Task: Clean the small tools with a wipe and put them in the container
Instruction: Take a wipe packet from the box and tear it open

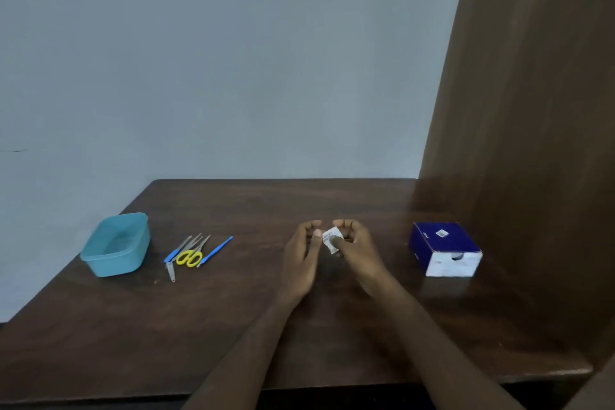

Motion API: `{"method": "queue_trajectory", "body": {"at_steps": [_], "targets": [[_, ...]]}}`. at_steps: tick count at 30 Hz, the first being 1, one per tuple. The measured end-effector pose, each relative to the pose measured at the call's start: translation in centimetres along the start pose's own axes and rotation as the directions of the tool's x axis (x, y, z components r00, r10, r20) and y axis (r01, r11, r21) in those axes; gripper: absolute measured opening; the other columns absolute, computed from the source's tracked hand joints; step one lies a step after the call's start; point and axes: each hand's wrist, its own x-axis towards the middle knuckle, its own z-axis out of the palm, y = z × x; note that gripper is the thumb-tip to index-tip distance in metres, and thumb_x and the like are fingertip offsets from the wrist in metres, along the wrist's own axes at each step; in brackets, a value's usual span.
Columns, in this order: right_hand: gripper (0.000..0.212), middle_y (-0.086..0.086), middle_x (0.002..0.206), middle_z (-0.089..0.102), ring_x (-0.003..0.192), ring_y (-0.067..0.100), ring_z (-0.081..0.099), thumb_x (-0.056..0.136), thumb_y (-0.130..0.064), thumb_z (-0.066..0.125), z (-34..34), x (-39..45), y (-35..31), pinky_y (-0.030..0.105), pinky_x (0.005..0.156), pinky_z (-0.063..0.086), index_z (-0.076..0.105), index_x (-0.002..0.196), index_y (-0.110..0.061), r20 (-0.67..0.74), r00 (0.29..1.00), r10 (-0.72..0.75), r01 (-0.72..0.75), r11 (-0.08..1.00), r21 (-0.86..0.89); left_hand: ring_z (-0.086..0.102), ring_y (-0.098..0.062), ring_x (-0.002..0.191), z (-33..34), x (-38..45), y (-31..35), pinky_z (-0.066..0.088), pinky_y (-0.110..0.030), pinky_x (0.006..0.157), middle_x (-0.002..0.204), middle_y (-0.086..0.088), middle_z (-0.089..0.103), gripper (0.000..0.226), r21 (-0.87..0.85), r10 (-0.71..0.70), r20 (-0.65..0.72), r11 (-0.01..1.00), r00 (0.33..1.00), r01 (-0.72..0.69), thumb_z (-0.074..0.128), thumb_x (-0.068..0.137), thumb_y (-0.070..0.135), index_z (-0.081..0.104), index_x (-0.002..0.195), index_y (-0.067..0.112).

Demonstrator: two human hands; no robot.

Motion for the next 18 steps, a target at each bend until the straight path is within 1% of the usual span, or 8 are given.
{"method": "queue_trajectory", "body": {"at_steps": [2, 4, 6, 9, 12, 14, 16, 18], "targets": [[0.03, 0.012, 0.1, 0.078, 0.086, 0.021, 0.069, 0.093, 0.001, 0.075, 1.3, 2.2, 0.6, 0.025, 0.067, 0.056, 0.064, 0.114, -0.017, 0.009, 1.0, -0.03, 0.029, 0.997, 0.072, 0.067, 0.002, 0.113, 0.1, 0.4, -0.6, 0.048, -0.013, 0.094, 0.12, 0.012, 0.074, 0.021, -0.018, 0.008, -0.06, 1.0, 0.998, -0.01, 0.055, 0.112, 0.021, 0.068, 0.128, 0.021], [0.031, 0.013, 0.098, 0.08, 0.087, 0.023, 0.073, 0.09, -0.001, 0.081, 2.1, 3.4, 1.4, 0.028, 0.071, 0.058, 0.067, 0.116, -0.009, 0.012, 0.999, -0.031, 0.029, 0.99, 0.14, 0.07, -0.002, 0.107, 0.2, 1.0, -1.3, 0.053, -0.018, 0.09, 0.116, 0.011, 0.075, 0.02, -0.032, -0.012, -0.099, 0.999, 0.995, 0.009, 0.06, 0.108, 0.017, 0.07, 0.125, 0.022], [0.022, 0.012, 0.097, 0.082, 0.084, 0.021, 0.075, 0.09, -0.005, 0.081, 2.7, 3.8, 1.9, 0.031, 0.072, 0.058, 0.072, 0.11, -0.004, 0.016, 0.999, -0.03, 0.027, 0.985, 0.173, 0.072, -0.003, 0.1, 0.1, 1.2, -1.9, 0.055, -0.019, 0.086, 0.11, 0.011, 0.076, 0.021, -0.025, -0.054, -0.141, 0.998, 0.988, 0.051, 0.065, 0.104, 0.015, 0.072, 0.12, 0.027], [0.006, 0.014, 0.092, 0.081, 0.074, 0.02, 0.072, 0.094, -0.008, 0.077, 2.7, 5.0, 3.0, 0.027, 0.066, 0.056, 0.076, 0.097, -0.003, 0.022, 0.999, -0.027, 0.021, 0.968, 0.248, 0.074, -0.004, 0.095, 0.1, 1.7, -2.4, 0.058, -0.024, 0.084, 0.106, 0.009, 0.079, 0.024, -0.031, -0.135, -0.148, 0.991, 0.98, 0.131, 0.072, 0.098, 0.013, 0.076, 0.117, 0.026], [0.005, 0.017, 0.093, 0.081, 0.079, 0.022, 0.072, 0.094, -0.008, 0.077, 2.2, 5.8, 3.6, 0.031, 0.07, 0.058, 0.079, 0.093, -0.004, 0.038, 0.999, -0.013, 0.001, 0.955, 0.297, 0.076, -0.001, 0.083, -0.9, 3.2, -2.7, 0.06, -0.026, 0.079, 0.095, 0.01, 0.082, 0.017, -0.034, -0.172, -0.07, 0.985, 0.983, 0.17, 0.077, 0.096, 0.015, 0.08, 0.111, 0.023], [0.006, 0.016, 0.093, 0.081, 0.08, 0.021, 0.071, 0.094, -0.01, 0.078, 2.2, 6.2, 3.8, 0.03, 0.068, 0.058, 0.081, 0.094, -0.005, 0.024, 1.0, -0.011, 0.003, 0.946, 0.323, 0.076, -0.005, 0.076, -2.0, 4.7, -2.9, 0.062, -0.03, 0.074, 0.094, 0.008, 0.083, 0.015, -0.038, -0.138, 0.029, 0.989, 0.99, 0.139, 0.078, 0.098, 0.02, 0.081, 0.112, 0.023], [0.006, 0.011, 0.092, 0.081, 0.078, 0.016, 0.07, 0.096, -0.012, 0.077, 2.6, 6.5, 3.6, 0.027, 0.061, 0.056, 0.082, 0.096, -0.009, 0.019, 1.0, -0.012, 0.006, 0.948, 0.319, 0.075, -0.009, 0.079, -3.3, 5.8, -3.0, 0.06, -0.03, 0.068, 0.101, 0.004, 0.082, 0.018, -0.157, -0.14, 0.128, 0.975, 0.982, 0.159, 0.07, 0.105, 0.022, 0.077, 0.122, 0.022], [0.006, 0.007, 0.089, 0.08, 0.071, 0.013, 0.067, 0.098, -0.012, 0.074, 2.9, 6.9, 3.5, 0.027, 0.057, 0.055, 0.081, 0.097, -0.011, 0.023, 1.0, -0.009, 0.001, 0.947, 0.321, 0.072, -0.016, 0.087, -3.9, 6.3, -3.2, 0.057, -0.03, 0.064, 0.101, -0.005, 0.078, 0.027, -0.324, -0.16, 0.22, 0.919, 0.962, 0.227, 0.056, 0.111, 0.014, 0.072, 0.132, 0.021]]}}
